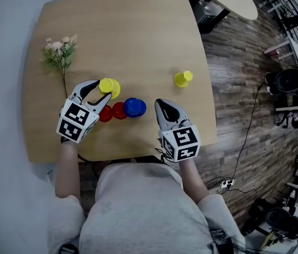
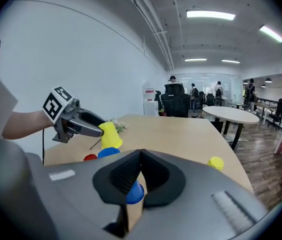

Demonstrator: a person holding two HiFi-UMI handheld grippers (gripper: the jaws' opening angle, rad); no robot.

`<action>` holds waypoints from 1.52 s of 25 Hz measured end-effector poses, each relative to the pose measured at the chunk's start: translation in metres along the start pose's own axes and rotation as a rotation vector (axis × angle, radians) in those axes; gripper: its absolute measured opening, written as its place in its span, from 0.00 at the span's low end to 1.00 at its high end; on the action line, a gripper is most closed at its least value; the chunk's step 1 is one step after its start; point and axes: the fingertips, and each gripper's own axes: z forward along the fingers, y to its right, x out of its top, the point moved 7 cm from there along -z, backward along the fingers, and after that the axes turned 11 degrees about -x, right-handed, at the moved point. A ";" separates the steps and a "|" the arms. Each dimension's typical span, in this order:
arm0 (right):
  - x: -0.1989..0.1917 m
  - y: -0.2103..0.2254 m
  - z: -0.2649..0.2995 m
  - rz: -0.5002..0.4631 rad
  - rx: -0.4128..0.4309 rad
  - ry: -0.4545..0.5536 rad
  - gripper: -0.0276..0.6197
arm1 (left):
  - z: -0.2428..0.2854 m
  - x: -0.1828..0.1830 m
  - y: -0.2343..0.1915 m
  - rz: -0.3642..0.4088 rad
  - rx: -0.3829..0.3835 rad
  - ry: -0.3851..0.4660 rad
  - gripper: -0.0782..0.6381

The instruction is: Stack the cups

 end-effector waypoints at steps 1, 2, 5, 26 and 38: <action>0.001 -0.001 0.001 -0.003 0.009 -0.001 0.06 | -0.003 -0.002 0.005 -0.007 0.001 -0.002 0.41; 0.001 -0.001 0.002 -0.007 0.019 -0.001 0.06 | -0.006 -0.004 0.010 -0.013 0.002 -0.005 0.41; 0.002 -0.005 0.004 -0.021 0.045 -0.004 0.06 | -0.012 -0.014 0.024 -0.032 0.005 -0.024 0.41; -0.001 0.004 -0.002 -0.016 0.075 -0.005 0.06 | -0.003 -0.030 0.065 -0.069 0.005 -0.060 0.41; 0.040 0.103 0.005 -0.027 -0.132 0.060 0.06 | -0.057 -0.032 0.059 -0.237 0.139 0.258 0.38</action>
